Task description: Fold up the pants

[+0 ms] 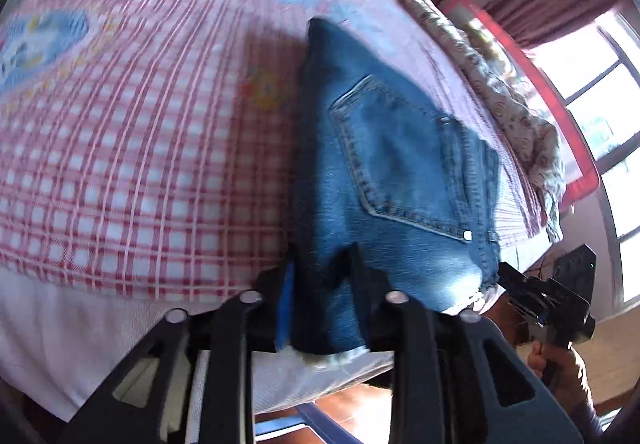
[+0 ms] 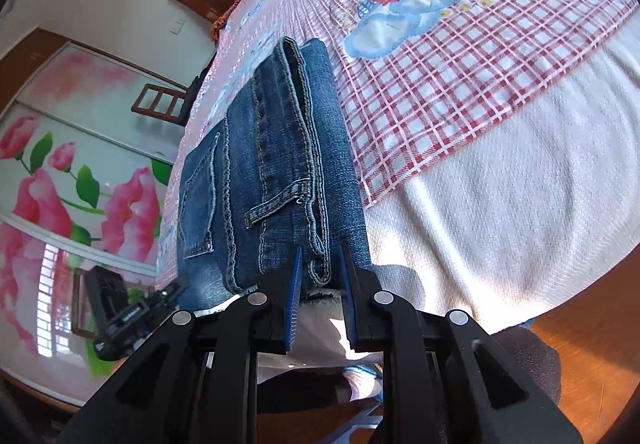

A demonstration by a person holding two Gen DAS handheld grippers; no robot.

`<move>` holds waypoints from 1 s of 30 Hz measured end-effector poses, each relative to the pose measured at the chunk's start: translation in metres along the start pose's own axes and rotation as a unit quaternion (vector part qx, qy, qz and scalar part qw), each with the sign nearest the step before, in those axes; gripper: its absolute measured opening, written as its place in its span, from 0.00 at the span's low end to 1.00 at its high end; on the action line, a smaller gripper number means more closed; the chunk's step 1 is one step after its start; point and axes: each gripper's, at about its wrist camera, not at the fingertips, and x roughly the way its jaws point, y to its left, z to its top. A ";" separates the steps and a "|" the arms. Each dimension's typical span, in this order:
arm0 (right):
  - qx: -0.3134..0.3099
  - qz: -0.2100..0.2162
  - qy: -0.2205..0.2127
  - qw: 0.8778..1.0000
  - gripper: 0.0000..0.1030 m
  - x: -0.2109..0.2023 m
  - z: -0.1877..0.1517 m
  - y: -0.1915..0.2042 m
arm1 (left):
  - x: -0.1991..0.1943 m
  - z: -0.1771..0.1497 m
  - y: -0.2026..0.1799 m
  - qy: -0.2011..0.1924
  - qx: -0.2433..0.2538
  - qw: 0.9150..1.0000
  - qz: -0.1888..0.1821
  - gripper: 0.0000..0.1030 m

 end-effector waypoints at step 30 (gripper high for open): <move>-0.112 -0.131 -0.006 0.985 0.19 0.024 0.046 0.049 | 0.004 0.008 -0.028 0.002 0.099 0.988 0.121 0.60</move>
